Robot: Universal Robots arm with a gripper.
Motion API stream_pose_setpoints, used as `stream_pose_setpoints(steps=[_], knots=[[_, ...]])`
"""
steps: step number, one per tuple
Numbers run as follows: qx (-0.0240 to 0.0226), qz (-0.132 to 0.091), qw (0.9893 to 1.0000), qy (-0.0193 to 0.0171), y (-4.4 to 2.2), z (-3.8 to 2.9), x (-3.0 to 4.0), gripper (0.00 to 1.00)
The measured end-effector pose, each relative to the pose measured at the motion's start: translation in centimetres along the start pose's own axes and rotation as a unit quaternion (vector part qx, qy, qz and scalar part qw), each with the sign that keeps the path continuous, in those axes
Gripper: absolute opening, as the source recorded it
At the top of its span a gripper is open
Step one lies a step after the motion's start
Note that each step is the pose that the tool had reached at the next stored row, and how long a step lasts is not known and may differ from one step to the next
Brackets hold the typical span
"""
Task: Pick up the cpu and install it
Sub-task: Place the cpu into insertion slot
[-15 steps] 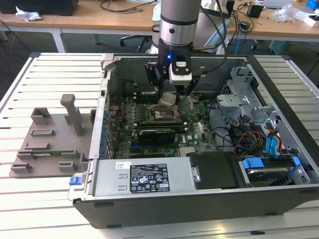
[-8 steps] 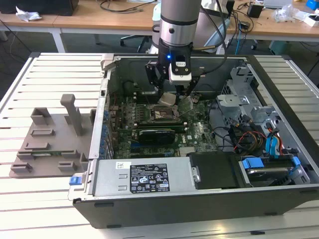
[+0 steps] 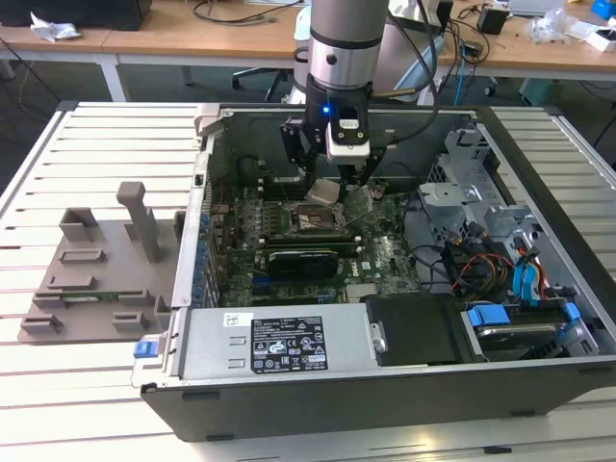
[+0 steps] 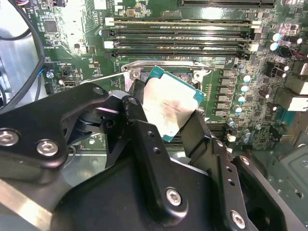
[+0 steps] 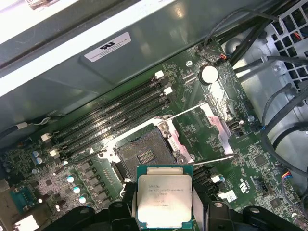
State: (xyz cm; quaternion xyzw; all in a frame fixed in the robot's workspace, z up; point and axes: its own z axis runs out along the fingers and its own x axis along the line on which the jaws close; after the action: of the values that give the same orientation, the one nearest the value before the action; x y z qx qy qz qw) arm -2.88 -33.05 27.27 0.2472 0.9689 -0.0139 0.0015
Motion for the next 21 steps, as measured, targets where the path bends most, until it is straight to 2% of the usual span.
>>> stream_pose_setpoints(steps=[2,7,11,13,15,21], knots=[[0.0004,0.003,1.0000,-0.0002,0.00,0.01,0.00,0.55],[0.0024,0.039,0.9992,-0.0001,0.00,0.02,0.00,0.55],[0.0027,0.044,0.9990,-0.0001,0.00,0.05,0.00,0.55],[0.0057,0.048,0.9988,-0.0017,0.00,0.07,0.00,0.55],[0.0066,0.049,0.9988,-0.0022,0.00,0.08,0.00,0.55],[0.0071,0.058,0.9983,-0.0021,0.00,0.10,0.01,0.55]])
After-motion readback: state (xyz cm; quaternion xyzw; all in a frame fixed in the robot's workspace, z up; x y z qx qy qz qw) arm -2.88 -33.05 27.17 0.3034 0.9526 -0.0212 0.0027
